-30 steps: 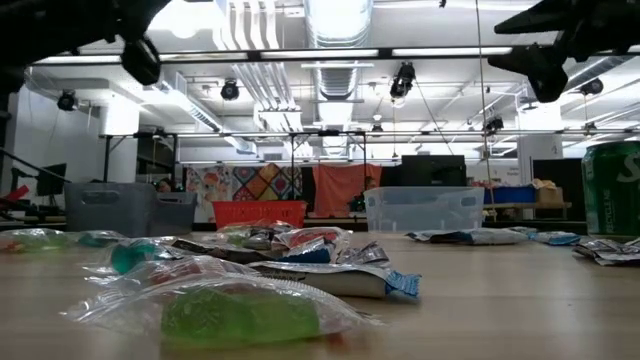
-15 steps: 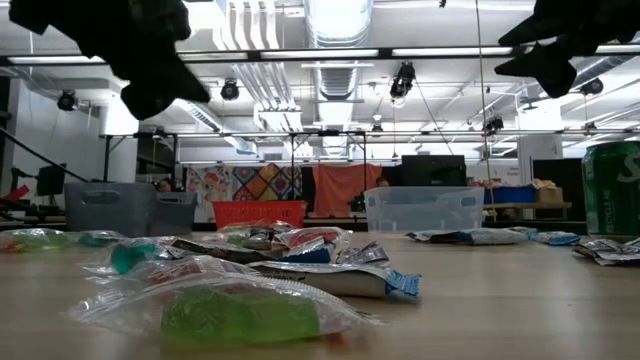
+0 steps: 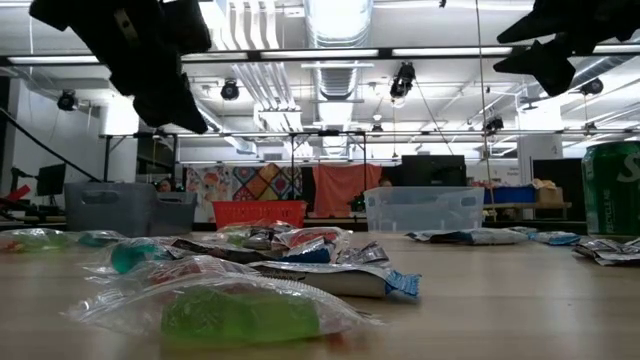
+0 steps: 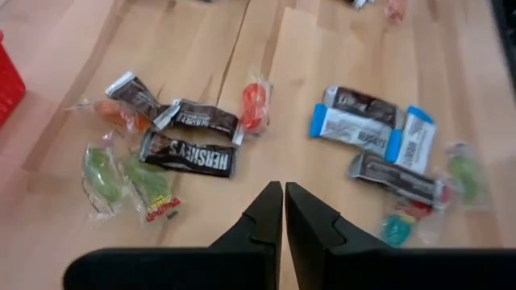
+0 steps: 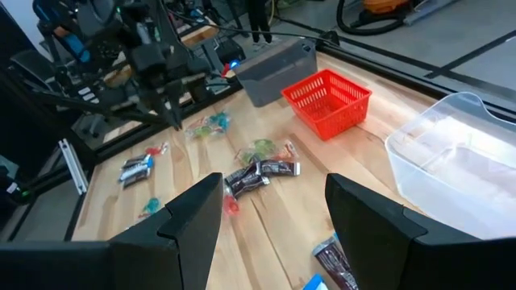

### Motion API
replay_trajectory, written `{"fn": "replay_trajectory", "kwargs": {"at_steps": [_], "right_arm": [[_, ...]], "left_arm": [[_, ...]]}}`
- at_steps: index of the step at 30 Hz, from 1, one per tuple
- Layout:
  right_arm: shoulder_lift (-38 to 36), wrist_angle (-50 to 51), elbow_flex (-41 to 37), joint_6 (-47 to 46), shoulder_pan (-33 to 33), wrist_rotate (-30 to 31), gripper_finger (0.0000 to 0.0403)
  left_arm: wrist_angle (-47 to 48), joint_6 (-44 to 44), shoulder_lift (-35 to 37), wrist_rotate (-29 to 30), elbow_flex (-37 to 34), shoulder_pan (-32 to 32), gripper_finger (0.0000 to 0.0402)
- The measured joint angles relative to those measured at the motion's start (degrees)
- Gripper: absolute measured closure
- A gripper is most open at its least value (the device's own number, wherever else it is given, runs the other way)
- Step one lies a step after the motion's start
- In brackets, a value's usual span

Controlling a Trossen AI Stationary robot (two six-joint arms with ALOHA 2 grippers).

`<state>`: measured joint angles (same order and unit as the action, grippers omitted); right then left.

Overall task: Sort candy
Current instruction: Put the green gummy into the red bin

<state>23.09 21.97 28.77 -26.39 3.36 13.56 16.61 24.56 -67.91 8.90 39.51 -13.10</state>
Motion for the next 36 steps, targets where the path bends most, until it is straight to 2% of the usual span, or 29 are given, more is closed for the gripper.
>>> {"fn": "replay_trajectory", "kwargs": {"at_steps": [3,7,12,17,21,30,36], "right_arm": [[0.0,0.1,0.2,0.0,0.0,0.0,0.0188],[0.0,0.0,0.7,0.0,0.0,0.0,0.0188],[0.0,0.1,0.7,0.0,0.0,-0.4,0.0188],[0.0,0.4,0.5,0.0,0.0,-1.0,0.0188],[0.0,0.4,0.4,0.0,0.0,-2.0,0.0188],[0.0,0.3,0.4,0.0,0.0,-2.0,0.0188],[0.0,0.3,0.3,0.0,0.0,-2.0,0.0188]], "left_arm": [[0.0,-0.1,-3.1,1.0,0.4,0.0,0.0381],[0.1,-1.9,-8.1,1.4,1.2,0.0,0.0332],[0.1,-3.2,-14.7,10.5,3.3,0.2,0.0257],[0.2,-2.8,-20.5,14.3,3.9,1.4,0.0215],[-0.4,-2.2,-23.7,16.3,4.0,2.7,0.0216],[-2.3,-2.0,-27.7,16.1,4.0,4.0,0.0250],[-2.6,-0.9,-28.1,14.3,4.1,4.0,0.0308]]}}
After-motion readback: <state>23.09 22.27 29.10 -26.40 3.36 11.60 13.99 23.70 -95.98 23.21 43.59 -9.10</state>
